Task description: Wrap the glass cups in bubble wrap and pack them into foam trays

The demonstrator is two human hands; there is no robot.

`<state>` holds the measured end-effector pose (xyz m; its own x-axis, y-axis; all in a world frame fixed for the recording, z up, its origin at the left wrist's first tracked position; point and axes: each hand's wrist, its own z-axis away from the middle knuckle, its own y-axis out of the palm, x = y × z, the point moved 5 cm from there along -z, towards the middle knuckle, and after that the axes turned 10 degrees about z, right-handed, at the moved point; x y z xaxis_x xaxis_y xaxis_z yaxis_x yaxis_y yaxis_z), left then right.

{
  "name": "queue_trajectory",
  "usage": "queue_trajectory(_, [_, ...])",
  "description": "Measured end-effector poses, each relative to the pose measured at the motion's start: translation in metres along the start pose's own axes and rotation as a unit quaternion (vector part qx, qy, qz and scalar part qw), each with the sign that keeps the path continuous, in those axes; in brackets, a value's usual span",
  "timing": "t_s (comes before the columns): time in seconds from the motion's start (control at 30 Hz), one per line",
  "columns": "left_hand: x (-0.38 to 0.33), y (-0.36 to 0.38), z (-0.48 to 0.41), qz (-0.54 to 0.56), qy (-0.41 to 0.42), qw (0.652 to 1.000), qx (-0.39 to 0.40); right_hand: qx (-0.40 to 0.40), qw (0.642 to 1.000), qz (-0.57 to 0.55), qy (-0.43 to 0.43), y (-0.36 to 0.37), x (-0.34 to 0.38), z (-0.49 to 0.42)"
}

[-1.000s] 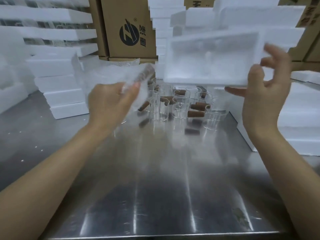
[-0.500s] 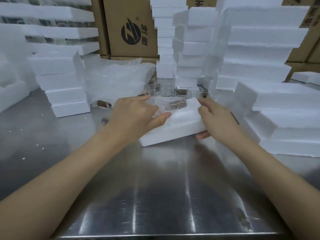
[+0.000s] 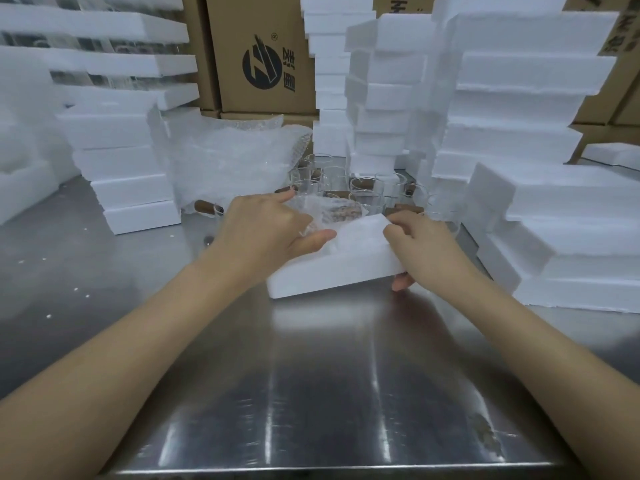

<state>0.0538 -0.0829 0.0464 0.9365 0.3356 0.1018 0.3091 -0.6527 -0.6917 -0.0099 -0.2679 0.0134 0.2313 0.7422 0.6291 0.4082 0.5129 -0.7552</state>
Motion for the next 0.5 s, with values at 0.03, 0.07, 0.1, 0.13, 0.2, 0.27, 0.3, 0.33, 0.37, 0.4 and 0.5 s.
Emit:
queue_trajectory(0.03, [-0.002, 0.003, 0.0, -0.004, 0.004, 1.0, 0.02, -0.008, 1.0, 0.018, -0.006, 0.001, 0.0, 0.0])
queue_trajectory(0.07, [-0.003, 0.008, 0.0, -0.008, 0.0, 0.998, 0.056, -0.011, 0.999, 0.045, -0.014, 0.003, 0.0, 0.0])
queue_trajectory(0.1, [-0.002, 0.014, 0.0, -0.006, -0.018, 0.995, 0.1, -0.007, 0.997, 0.074, -0.021, 0.005, -0.001, 0.001])
queue_trajectory(0.13, [0.0, 0.018, 0.001, 0.0, -0.042, 0.991, 0.131, -0.001, 0.995, 0.098, -0.024, 0.008, -0.001, 0.001])
queue_trajectory(0.2, [0.003, 0.022, 0.001, 0.018, -0.071, 0.984, 0.159, 0.009, 0.993, 0.119, -0.019, 0.011, -0.002, 0.002])
queue_trajectory(0.27, [0.003, 0.024, 0.003, 0.061, -0.086, 0.979, 0.174, 0.009, 0.991, 0.134, -0.023, 0.011, -0.002, 0.002])
queue_trajectory(0.3, [0.002, 0.024, 0.004, 0.092, -0.091, 0.976, 0.176, 0.007, 0.988, 0.149, -0.03, 0.011, -0.001, 0.003])
queue_trajectory(0.33, [0.0, 0.024, 0.005, 0.119, -0.093, 0.973, 0.176, 0.004, 0.985, 0.17, -0.039, 0.012, 0.0, 0.003])
queue_trajectory(0.37, [-0.002, 0.024, 0.005, 0.137, -0.091, 0.97, 0.178, 0.001, 0.98, 0.193, -0.05, 0.013, 0.0, 0.004])
queue_trajectory(0.4, [-0.004, 0.024, 0.004, 0.146, -0.09, 0.968, 0.184, -0.001, 0.976, 0.211, -0.056, 0.014, 0.001, 0.005])
queue_trajectory(0.5, [-0.001, 0.024, 0.005, 0.252, -0.161, 0.932, 0.207, 0.015, 0.977, 0.206, -0.041, 0.015, -0.001, 0.005])
